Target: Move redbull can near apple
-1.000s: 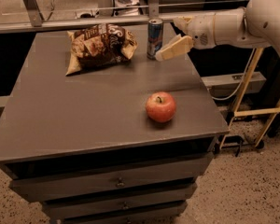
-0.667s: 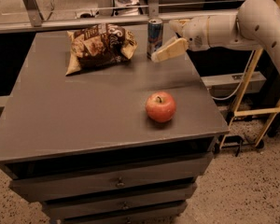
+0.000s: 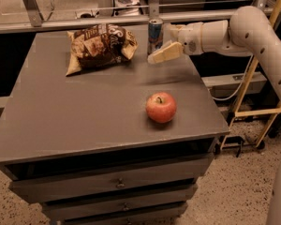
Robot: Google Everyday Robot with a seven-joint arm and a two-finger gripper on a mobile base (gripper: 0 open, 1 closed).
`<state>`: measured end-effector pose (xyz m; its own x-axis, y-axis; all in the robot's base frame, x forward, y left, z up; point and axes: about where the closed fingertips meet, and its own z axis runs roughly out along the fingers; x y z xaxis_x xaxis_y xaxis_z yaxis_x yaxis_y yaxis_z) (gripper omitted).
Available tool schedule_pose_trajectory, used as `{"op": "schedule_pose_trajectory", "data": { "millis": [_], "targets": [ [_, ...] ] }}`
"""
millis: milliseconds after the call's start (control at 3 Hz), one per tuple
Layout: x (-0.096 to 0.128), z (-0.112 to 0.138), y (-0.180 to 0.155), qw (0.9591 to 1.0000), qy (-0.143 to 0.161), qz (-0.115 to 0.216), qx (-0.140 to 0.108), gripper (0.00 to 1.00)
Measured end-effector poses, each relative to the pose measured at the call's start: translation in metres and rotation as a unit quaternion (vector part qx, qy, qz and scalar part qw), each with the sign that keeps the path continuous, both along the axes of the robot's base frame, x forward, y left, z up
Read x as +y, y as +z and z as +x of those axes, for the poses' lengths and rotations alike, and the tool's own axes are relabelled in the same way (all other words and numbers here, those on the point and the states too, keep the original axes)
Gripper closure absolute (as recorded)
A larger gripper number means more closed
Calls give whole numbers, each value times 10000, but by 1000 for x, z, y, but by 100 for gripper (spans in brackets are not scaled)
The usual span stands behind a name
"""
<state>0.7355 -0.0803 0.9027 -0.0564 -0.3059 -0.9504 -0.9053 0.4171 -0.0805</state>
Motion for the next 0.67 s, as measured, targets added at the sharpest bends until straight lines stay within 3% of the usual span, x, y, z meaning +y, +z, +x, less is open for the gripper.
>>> {"op": "schedule_pose_trajectory", "data": {
  "millis": [667],
  "targets": [
    [-1, 22, -12, 9994, -104, 322, -9, 0]
  ]
}}
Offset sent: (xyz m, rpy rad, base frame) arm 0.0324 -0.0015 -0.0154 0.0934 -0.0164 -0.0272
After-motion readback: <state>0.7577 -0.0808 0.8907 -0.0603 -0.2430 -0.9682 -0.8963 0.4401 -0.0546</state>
